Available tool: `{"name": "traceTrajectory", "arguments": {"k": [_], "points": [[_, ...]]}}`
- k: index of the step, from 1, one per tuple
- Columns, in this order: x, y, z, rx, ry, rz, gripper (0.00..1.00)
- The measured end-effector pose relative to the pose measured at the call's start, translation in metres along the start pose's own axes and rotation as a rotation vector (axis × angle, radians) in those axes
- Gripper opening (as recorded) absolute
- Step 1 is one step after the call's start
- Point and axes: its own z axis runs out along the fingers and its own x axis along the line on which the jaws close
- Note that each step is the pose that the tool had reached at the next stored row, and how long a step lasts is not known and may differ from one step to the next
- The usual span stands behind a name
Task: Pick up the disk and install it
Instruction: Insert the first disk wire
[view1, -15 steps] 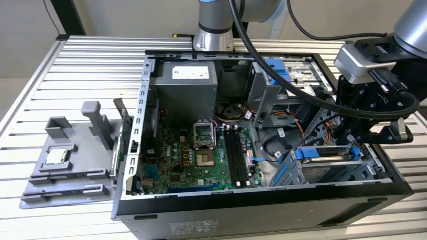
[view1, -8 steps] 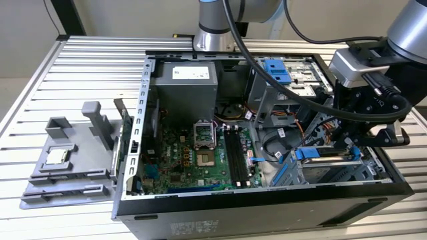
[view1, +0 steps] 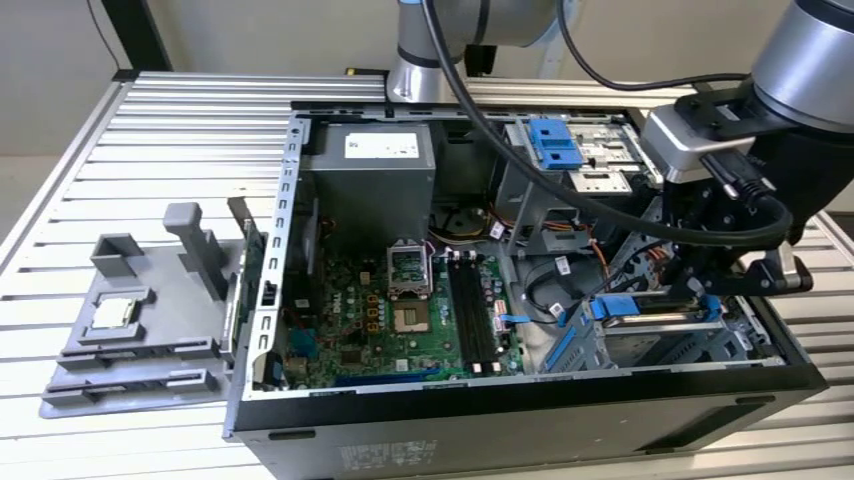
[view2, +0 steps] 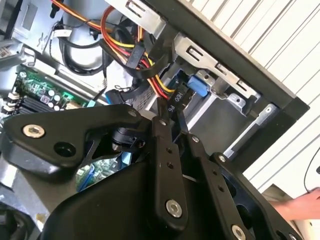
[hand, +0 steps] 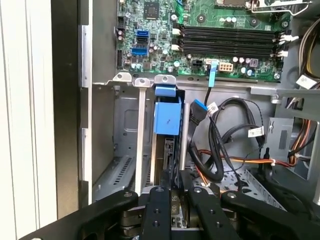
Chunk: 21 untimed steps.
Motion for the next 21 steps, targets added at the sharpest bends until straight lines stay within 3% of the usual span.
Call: {"name": "traceTrajectory", "arguments": {"k": [6, 9, 15, 21], "points": [[-0.0002, 0.0034, 0.0012, 0.0, 0.0046, 0.0, 0.0], [-0.0003, 0.0041, 0.0022, 0.0036, 0.0086, 0.0, 0.0], [-0.0004, 0.0046, 0.0039, 0.0096, 0.0089, 0.0, 0.0], [-0.0004, 0.0051, 0.0056, 0.0103, 0.0091, 0.0, 0.0]]}}
